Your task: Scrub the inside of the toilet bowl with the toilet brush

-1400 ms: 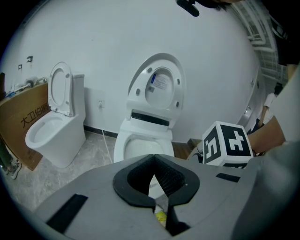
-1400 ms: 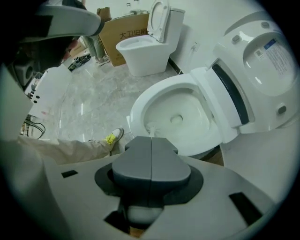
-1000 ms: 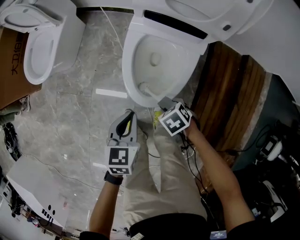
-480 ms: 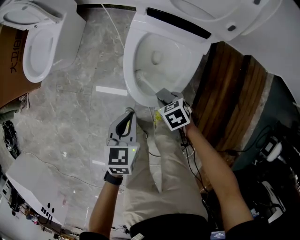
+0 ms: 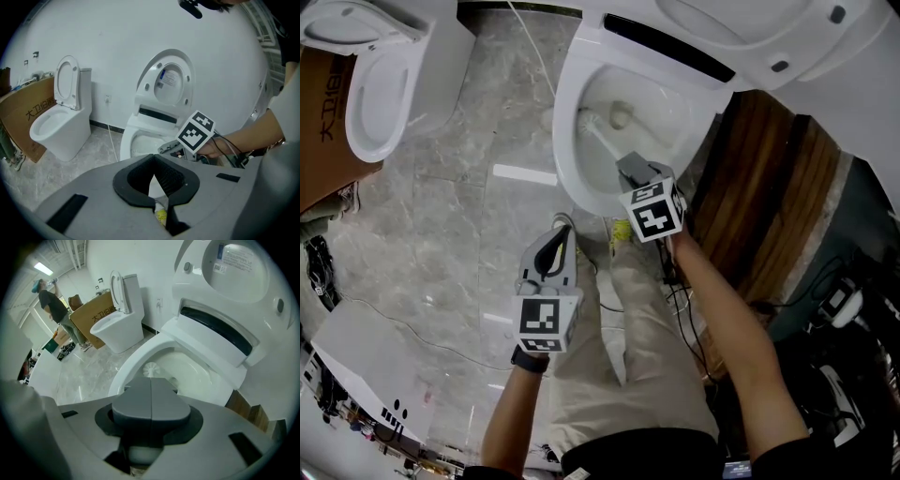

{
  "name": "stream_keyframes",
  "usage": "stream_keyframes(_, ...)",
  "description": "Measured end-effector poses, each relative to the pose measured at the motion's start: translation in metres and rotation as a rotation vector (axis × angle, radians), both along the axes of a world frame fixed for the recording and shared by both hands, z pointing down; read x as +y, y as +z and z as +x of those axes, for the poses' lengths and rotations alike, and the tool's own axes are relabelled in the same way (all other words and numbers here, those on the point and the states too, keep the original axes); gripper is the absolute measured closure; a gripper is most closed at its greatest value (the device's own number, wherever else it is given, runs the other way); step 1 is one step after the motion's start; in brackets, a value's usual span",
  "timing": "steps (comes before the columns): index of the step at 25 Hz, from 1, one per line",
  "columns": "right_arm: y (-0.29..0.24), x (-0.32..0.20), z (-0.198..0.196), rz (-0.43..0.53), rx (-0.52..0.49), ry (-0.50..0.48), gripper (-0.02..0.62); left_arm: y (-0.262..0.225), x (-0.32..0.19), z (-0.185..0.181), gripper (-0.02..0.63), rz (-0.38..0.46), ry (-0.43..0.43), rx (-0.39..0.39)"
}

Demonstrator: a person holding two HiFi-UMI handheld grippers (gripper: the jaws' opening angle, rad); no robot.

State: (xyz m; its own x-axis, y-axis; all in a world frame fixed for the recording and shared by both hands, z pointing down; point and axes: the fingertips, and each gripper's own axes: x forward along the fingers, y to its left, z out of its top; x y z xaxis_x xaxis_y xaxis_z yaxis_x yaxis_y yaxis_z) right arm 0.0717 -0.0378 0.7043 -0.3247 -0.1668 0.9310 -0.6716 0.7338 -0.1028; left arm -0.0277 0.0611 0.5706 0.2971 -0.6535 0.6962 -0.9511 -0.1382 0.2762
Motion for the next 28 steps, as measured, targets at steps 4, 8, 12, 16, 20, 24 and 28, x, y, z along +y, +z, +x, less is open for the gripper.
stream_keyframes(4,0.010,-0.022,-0.002,0.025,0.006,0.041,0.433,0.004,-0.007,-0.005,0.588,-0.008,-0.009,0.002)
stream_keyframes(8,0.024,-0.053,0.007,0.042,0.024,0.071,0.433,0.004,-0.017,-0.008,0.588,0.003,0.003,0.001)
stream_keyframes(12,0.032,-0.081,0.014,0.077,0.084,0.052,0.437,0.004,-0.020,-0.011,0.588,0.001,0.000,0.003)
stream_keyframes(16,0.030,-0.099,0.015,0.151,0.139,-0.024,0.437,0.009,-0.020,-0.015,0.588,-0.012,-0.008,-0.001)
stream_keyframes(20,0.033,-0.106,0.021,0.182,0.192,-0.068,0.437,0.010,-0.019,-0.017,0.588,-0.018,-0.015,-0.004)
stream_keyframes(24,0.035,-0.111,0.036,0.178,0.238,-0.072,0.436,0.008,-0.023,-0.014,0.588,-0.009,-0.012,-0.003)
stream_keyframes(28,0.035,-0.111,0.056,0.158,0.263,-0.058,0.434,0.006,-0.021,-0.004,0.588,-0.008,0.000,0.010)
